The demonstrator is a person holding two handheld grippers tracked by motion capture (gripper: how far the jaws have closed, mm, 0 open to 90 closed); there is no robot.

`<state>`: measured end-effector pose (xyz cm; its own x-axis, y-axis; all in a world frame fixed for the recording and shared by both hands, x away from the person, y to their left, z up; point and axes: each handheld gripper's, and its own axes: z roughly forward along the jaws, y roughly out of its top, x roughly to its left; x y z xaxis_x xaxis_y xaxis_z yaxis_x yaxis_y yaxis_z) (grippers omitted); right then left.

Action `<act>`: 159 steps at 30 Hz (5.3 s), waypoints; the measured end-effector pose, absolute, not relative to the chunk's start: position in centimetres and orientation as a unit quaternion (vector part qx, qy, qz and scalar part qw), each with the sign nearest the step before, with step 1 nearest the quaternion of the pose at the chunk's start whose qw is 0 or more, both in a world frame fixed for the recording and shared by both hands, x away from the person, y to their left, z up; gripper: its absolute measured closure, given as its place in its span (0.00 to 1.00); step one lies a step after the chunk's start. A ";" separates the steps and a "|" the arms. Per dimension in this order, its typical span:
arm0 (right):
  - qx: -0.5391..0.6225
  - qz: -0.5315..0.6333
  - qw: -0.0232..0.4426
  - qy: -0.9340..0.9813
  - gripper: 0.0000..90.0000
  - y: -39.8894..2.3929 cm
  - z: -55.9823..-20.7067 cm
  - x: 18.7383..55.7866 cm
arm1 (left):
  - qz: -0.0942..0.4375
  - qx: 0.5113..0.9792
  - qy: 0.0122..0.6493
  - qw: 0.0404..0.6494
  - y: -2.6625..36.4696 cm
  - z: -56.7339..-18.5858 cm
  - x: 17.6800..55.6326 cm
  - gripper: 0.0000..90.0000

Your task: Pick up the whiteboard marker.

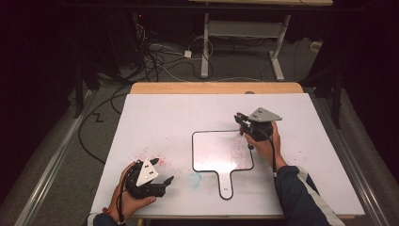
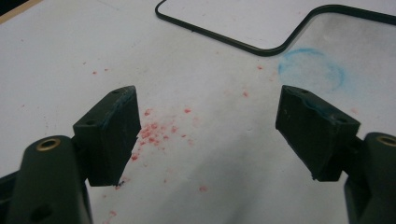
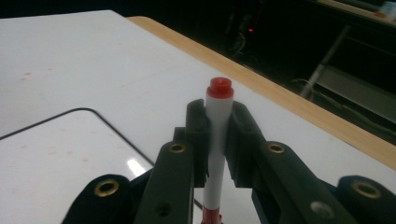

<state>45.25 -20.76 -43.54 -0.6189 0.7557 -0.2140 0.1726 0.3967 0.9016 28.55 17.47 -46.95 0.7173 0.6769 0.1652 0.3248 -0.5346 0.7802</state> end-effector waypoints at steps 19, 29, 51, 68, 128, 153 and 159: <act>0.295 0.457 0.317 0.777 0.90 -21.8 -43.4 44.4 | 0.226 0.848 0.292 0.381 17.3 -47.0 28.6 0.23; 0.264 0.516 0.239 0.779 0.90 -19.8 -43.9 42.4 | 0.224 0.849 0.289 0.381 17.2 -47.0 28.5 0.23; 0.259 0.502 0.263 0.782 0.90 -20.5 -43.8 41.4 | 0.224 0.851 0.287 0.380 17.1 -47.0 28.5 0.23; 0.270 0.518 0.244 0.774 0.90 -21.7 -43.9 40.4 | 0.222 0.852 0.285 0.379 17.0 -47.0 28.5 0.23; 0.256 0.517 0.275 0.769 0.90 -20.4 -44.4 41.6 | 0.214 0.858 0.278 0.376 16.6 -47.1 28.5 0.23; 0.246 0.531 0.230 0.778 0.90 -21.1 -44.1 38.8 | 0.214 0.858 0.279 0.375 16.7 -47.1 28.4 0.23; 0.220 0.542 0.199 0.786 0.90 -20.3 -44.2 36.9 | 0.216 0.858 0.278 0.375 16.7 -47.0 28.4 0.23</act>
<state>36.92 -20.31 -44.24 -0.8238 0.5618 -0.0752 0.1290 0.3150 0.9403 28.39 16.68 -47.04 0.7525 0.6386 0.1610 0.3149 -0.5637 0.7636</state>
